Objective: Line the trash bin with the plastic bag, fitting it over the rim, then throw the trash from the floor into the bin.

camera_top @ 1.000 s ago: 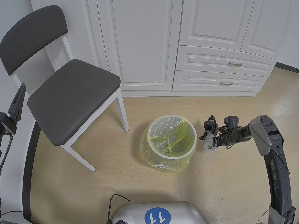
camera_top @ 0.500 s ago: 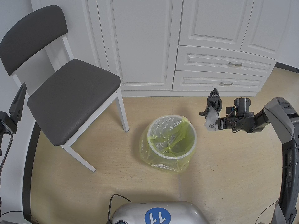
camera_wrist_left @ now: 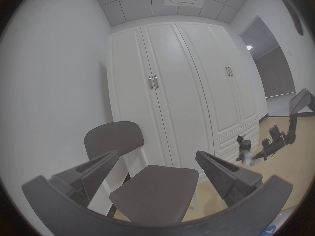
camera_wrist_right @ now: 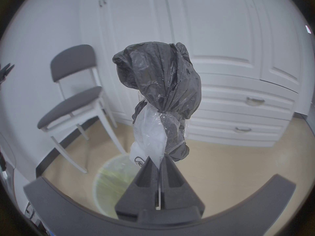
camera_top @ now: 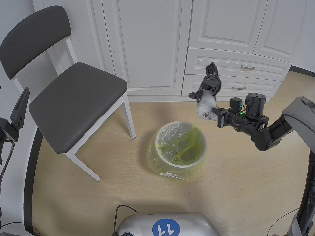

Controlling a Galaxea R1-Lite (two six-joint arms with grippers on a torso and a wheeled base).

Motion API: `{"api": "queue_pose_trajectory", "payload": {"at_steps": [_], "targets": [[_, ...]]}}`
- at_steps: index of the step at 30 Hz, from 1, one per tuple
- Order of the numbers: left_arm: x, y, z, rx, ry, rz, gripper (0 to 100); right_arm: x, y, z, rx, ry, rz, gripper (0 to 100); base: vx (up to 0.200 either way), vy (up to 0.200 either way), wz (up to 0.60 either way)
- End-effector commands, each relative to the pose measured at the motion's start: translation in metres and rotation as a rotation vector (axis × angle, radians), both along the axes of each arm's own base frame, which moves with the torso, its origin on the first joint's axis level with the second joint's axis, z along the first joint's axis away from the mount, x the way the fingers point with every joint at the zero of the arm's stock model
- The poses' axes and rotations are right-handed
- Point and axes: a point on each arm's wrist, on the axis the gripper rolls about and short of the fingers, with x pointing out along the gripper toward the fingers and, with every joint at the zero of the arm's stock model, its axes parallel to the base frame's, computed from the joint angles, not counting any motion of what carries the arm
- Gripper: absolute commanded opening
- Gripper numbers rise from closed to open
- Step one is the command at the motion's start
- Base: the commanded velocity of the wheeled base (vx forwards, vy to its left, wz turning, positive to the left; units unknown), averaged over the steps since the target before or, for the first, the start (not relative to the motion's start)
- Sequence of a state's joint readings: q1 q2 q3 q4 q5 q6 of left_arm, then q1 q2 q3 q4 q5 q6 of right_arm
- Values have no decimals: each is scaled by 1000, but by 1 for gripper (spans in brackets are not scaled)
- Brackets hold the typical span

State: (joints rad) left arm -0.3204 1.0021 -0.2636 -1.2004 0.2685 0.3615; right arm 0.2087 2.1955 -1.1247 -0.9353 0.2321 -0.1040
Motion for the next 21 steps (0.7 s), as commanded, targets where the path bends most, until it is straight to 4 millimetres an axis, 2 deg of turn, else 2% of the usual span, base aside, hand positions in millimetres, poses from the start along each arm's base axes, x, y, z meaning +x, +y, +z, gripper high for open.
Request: {"api": "queue_pose_trajectory", "payload": {"at_steps": [1, 4, 7, 10, 11, 21], "targets": [[-1, 0, 1, 3, -9, -13, 100, -10, 39, -28, -3, 33, 95, 0, 0, 0, 0], [-2, 0, 3, -1, -19, -13, 100, -9, 48, -42, -7, 50, 117, 0, 0, 0, 0], [-3, 1, 4, -2, -22, -13, 100, -7, 59, -65, -1, 60, 180, 0, 0, 0, 0], [-3, 1, 4, 0, -22, -12, 100, -6, 60, -78, 7, 55, 224, 0, 0, 0, 0], [-3, 0, 3, 1, -20, -14, 100, -3, 61, -91, 7, 64, 235, 0, 0, 0, 0], [-4, 1, 2, 0, -22, -12, 100, 6, 65, -135, -23, 191, 236, 0, 0, 0, 0]]}}
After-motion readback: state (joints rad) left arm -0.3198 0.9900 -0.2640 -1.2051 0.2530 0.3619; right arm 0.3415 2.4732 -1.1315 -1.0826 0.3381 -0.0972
